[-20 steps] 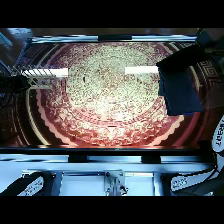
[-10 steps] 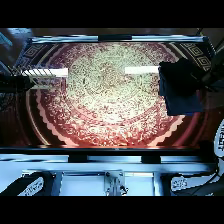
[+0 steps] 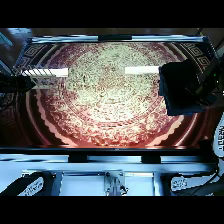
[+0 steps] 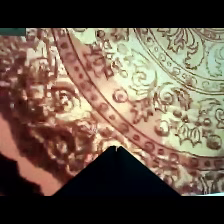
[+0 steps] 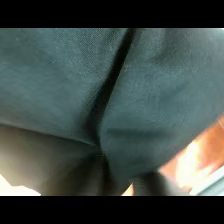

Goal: Fold the shirts.

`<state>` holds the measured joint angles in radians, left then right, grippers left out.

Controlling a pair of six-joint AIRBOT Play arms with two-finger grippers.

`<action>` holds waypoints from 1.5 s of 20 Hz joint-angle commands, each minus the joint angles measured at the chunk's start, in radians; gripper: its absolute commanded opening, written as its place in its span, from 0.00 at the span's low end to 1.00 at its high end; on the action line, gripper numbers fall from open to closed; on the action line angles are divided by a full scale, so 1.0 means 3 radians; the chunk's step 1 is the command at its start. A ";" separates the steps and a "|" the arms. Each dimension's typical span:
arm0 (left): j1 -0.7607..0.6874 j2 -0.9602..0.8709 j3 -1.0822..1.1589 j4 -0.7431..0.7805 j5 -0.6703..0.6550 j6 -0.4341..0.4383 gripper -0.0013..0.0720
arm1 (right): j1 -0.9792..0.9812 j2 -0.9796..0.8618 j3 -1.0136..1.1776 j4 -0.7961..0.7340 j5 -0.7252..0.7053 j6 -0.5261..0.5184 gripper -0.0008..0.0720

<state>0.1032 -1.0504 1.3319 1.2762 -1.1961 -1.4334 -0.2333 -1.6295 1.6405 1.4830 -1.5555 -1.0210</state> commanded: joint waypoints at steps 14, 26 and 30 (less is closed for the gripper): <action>-0.1027 -0.1445 0.1110 0.0896 -0.1096 0.0025 0.37 | 0.0996 0.0126 0.1392 0.0238 0.1235 -0.1007 0.82; -0.1164 -0.1762 0.1335 0.0891 -0.1129 -0.0328 0.78 | 0.1514 -0.0276 0.1200 0.0411 -0.0212 -0.1563 0.92; -0.1162 -0.1762 0.1335 0.0881 -0.1130 -0.0327 0.78 | 0.1514 -0.0276 0.1200 0.0412 -0.0212 -0.1563 0.92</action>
<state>-0.2447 -1.5776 1.7313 1.5410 -1.5337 -1.5303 0.2180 -1.7103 2.0010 1.6032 -1.6066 -1.4822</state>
